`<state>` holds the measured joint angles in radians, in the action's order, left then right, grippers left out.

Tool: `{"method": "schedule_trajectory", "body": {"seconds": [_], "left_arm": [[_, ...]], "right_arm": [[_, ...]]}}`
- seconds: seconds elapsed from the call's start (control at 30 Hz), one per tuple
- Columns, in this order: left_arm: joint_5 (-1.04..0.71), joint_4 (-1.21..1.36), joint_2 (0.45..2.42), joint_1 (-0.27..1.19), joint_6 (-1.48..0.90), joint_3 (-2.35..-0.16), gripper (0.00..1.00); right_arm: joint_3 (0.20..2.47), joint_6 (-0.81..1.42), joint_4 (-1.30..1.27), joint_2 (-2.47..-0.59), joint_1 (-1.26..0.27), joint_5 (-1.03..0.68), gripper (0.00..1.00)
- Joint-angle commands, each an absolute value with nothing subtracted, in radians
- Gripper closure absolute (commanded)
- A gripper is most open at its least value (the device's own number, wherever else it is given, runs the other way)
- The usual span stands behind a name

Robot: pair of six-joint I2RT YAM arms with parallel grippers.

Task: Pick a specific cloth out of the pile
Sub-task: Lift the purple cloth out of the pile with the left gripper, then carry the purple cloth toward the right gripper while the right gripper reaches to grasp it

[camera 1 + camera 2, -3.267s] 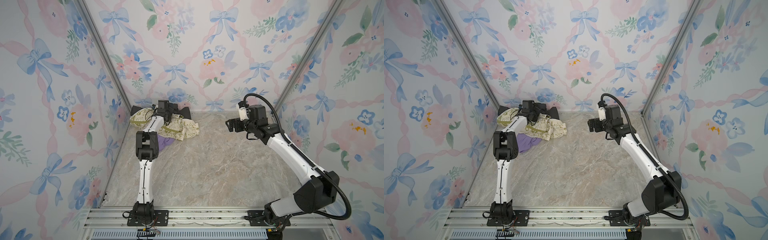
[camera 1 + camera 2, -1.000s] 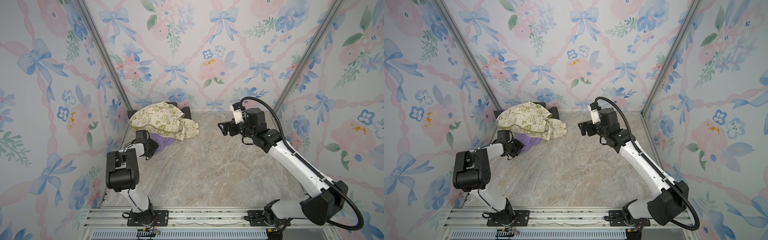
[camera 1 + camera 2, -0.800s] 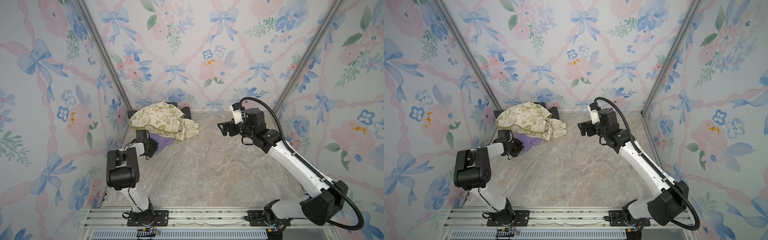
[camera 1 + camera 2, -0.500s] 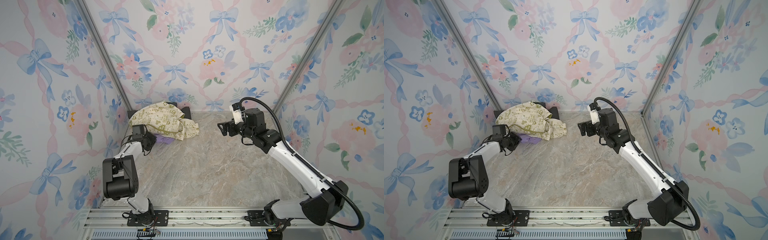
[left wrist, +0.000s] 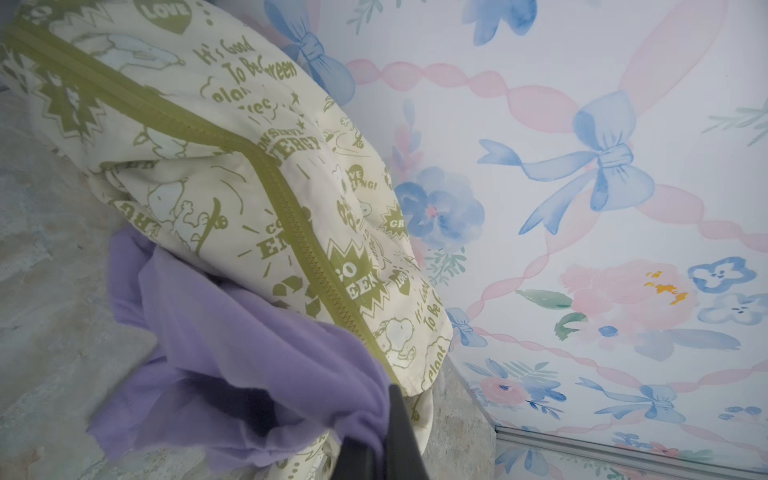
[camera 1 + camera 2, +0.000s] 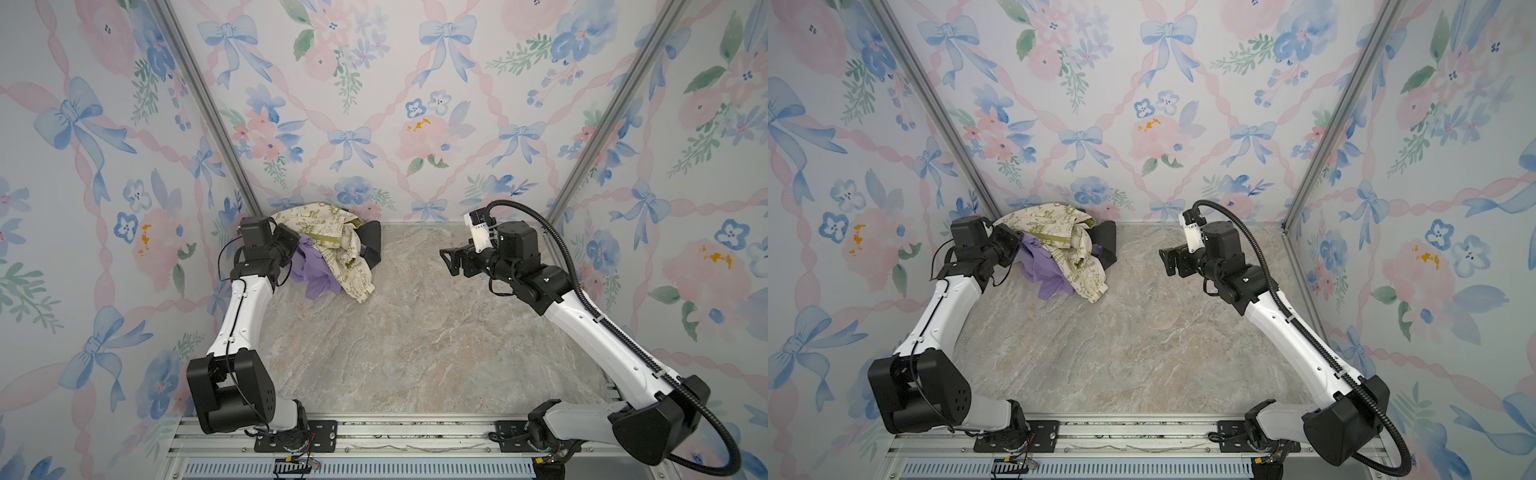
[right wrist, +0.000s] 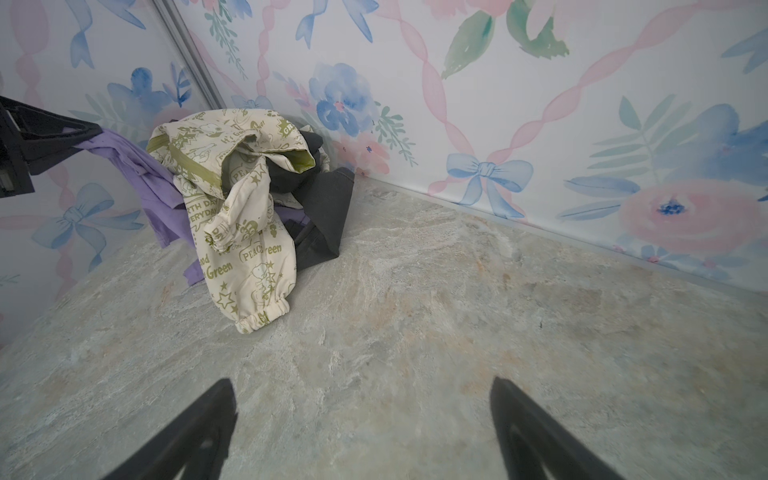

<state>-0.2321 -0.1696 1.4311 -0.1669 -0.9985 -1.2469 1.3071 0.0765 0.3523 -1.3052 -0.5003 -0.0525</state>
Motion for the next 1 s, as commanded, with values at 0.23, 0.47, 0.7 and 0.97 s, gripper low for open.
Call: {"method": "schedule_trajectory", "body": {"seconds": [0.23,0.47,0.7,0.97], "left_arm": [[-0.272,-0.116,1.394,-0.158,-1.023,-1.486,1.00],[-0.297,-0.114,1.414,-0.144,-1.028,-1.622,1.00],[-0.350,-0.110,1.461,-0.101,-0.988,-1.796,1.00],[-0.530,0.109,1.504,-0.046,-1.032,-1.868,1.00]], "right_arm": [[1.292,0.041,0.357,-1.279,-0.506,-0.045,0.03],[1.290,0.038,0.358,-1.275,-0.504,-0.051,0.03],[1.299,0.032,0.351,-1.279,-0.500,-0.061,0.03],[1.323,0.028,0.347,-1.289,-0.493,-0.083,0.03]]}}
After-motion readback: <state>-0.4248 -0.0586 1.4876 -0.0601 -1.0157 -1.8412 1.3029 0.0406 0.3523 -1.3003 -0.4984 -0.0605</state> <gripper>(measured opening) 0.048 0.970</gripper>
